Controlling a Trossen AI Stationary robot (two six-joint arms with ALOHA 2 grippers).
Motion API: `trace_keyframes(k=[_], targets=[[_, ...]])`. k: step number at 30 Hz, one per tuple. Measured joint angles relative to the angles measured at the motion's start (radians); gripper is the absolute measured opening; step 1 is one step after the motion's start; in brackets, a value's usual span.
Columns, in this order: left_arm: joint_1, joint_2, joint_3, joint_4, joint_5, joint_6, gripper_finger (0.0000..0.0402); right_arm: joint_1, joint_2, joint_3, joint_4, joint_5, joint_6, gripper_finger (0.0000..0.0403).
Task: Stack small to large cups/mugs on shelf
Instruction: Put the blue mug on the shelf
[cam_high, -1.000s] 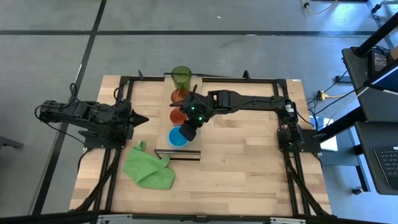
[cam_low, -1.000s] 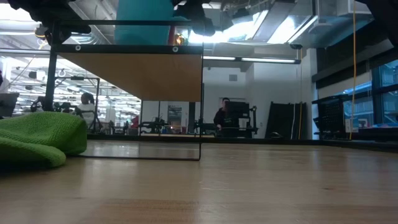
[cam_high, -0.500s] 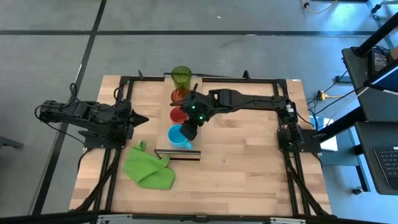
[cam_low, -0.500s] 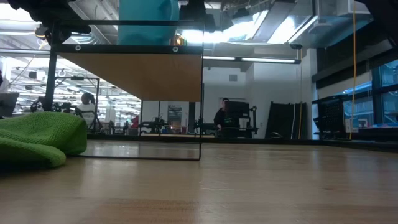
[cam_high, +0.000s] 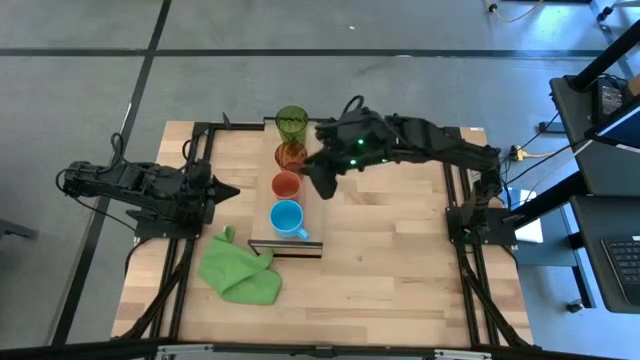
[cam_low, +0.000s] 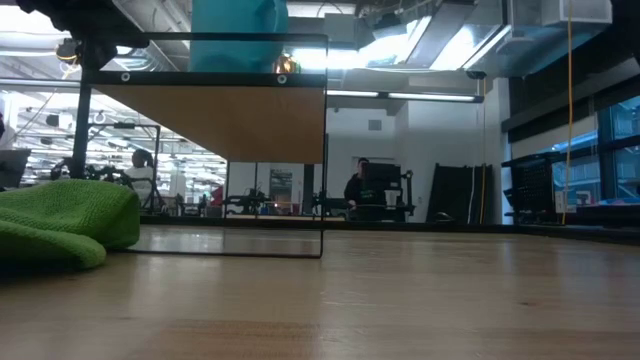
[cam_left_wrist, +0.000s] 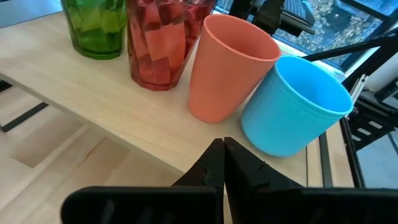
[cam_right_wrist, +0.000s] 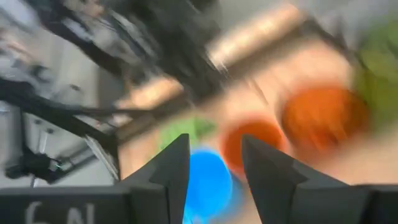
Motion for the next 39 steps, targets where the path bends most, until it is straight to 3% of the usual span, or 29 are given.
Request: trace_keyframes(k=[5,9,13,20,26,39], targets=[[0.0,0.01,0.0,0.0,0.006,0.001,0.0,0.047,0.02,-0.05,-0.246,-0.063,0.174,0.0136],[0.0,0.023,0.0,0.003,0.006,0.001,0.0,0.112,0.022,-0.166,-0.126,-0.155,0.258,0.0081],[0.0,0.04,0.0,0.005,0.006,0.001,0.0,0.16,0.022,-0.239,0.002,-0.169,0.327,0.0011],[0.0,0.085,0.0,0.08,0.008,0.002,0.0,0.189,0.021,-0.38,0.162,-0.179,0.46,0.0005],[-0.001,0.146,0.0,0.162,0.071,0.009,0.0,0.213,0.02,-0.464,0.317,-0.18,0.513,0.0003],[0.0,0.377,0.0,0.358,0.153,0.062,0.0,0.229,0.021,-0.472,0.194,-0.014,0.512,0.0002]])
